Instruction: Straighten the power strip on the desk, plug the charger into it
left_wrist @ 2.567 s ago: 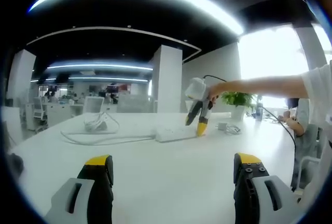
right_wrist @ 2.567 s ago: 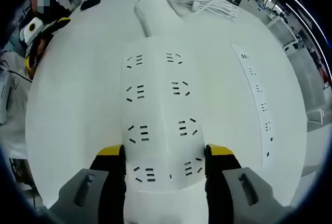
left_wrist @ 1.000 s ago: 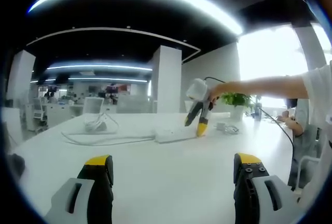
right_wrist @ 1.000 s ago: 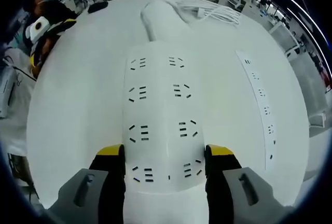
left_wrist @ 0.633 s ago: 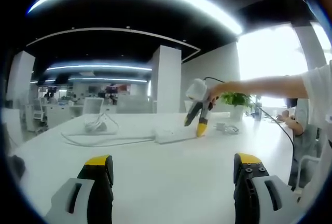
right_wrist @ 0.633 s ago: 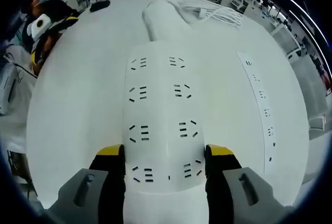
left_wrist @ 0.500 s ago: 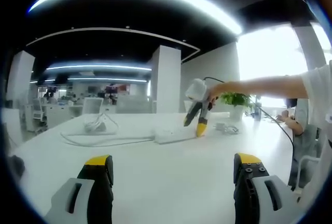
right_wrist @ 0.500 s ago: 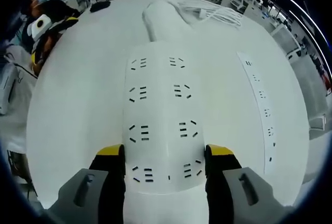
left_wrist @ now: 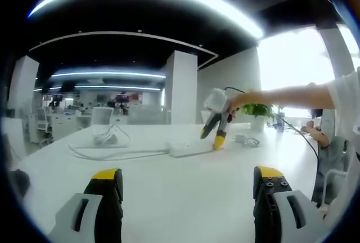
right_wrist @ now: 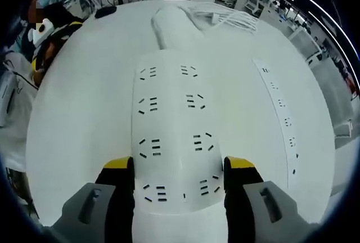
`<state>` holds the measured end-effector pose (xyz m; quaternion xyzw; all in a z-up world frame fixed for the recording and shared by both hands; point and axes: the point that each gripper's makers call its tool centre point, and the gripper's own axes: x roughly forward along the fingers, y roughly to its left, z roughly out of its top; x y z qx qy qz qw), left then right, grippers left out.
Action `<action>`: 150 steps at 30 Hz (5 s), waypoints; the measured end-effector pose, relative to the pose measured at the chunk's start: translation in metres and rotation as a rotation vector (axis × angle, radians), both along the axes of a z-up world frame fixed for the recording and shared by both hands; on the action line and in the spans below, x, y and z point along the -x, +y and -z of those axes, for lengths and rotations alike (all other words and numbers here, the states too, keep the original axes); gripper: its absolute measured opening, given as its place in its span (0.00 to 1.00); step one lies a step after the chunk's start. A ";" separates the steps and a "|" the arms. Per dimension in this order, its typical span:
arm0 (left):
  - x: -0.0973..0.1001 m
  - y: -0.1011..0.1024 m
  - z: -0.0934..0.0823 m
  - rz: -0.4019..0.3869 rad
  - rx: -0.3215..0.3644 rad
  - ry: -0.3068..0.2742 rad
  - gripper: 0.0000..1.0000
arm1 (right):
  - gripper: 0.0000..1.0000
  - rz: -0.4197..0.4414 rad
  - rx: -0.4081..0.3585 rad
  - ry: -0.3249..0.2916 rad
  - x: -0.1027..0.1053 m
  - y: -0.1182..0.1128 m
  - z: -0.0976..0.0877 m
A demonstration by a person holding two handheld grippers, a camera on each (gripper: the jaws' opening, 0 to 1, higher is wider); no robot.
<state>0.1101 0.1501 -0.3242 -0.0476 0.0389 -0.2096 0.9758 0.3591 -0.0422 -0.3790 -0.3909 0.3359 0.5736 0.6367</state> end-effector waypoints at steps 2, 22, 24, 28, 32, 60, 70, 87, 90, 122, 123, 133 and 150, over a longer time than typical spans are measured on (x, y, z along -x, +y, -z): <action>0.001 0.001 -0.001 -0.001 0.000 -0.001 0.99 | 0.73 0.012 -0.033 -0.001 -0.004 0.003 -0.004; 0.012 0.000 -0.008 -0.002 0.004 -0.017 0.99 | 0.96 0.109 -0.402 -0.031 -0.005 0.027 -0.044; 0.013 -0.003 -0.008 0.006 0.000 -0.016 0.99 | 0.99 0.127 -0.418 -0.042 -0.005 0.023 -0.045; 0.013 -0.007 -0.009 0.015 0.003 -0.020 0.99 | 1.00 0.158 -0.464 -0.061 -0.003 0.019 -0.050; 0.012 -0.010 -0.010 0.024 -0.001 -0.021 0.99 | 1.00 0.172 -0.525 -0.065 0.004 0.020 -0.055; 0.002 -0.006 -0.001 0.003 -0.003 0.007 0.99 | 1.00 0.319 -0.917 -0.352 0.034 0.005 -0.142; -0.001 -0.007 -0.003 0.008 -0.001 0.005 0.99 | 1.00 0.376 -0.989 -0.524 0.045 -0.019 -0.179; -0.003 -0.008 -0.002 0.017 0.004 0.007 0.99 | 1.00 0.479 -1.029 -0.584 0.080 -0.063 -0.183; -0.003 -0.009 -0.001 0.019 -0.001 0.009 0.99 | 1.00 0.486 -1.037 -0.582 0.083 -0.069 -0.183; -0.007 -0.007 0.002 0.023 -0.002 0.018 0.99 | 1.00 0.586 -1.048 -0.635 0.134 -0.107 -0.167; -0.007 -0.007 0.002 0.023 -0.003 0.019 0.99 | 1.00 0.593 -1.052 -0.632 0.135 -0.109 -0.166; -0.008 -0.007 0.001 0.024 0.000 0.016 0.99 | 0.99 0.635 -1.088 -0.589 0.151 -0.119 -0.157; -0.009 -0.010 0.001 0.029 0.003 0.015 0.99 | 0.99 0.694 -1.080 -0.544 0.176 -0.131 -0.131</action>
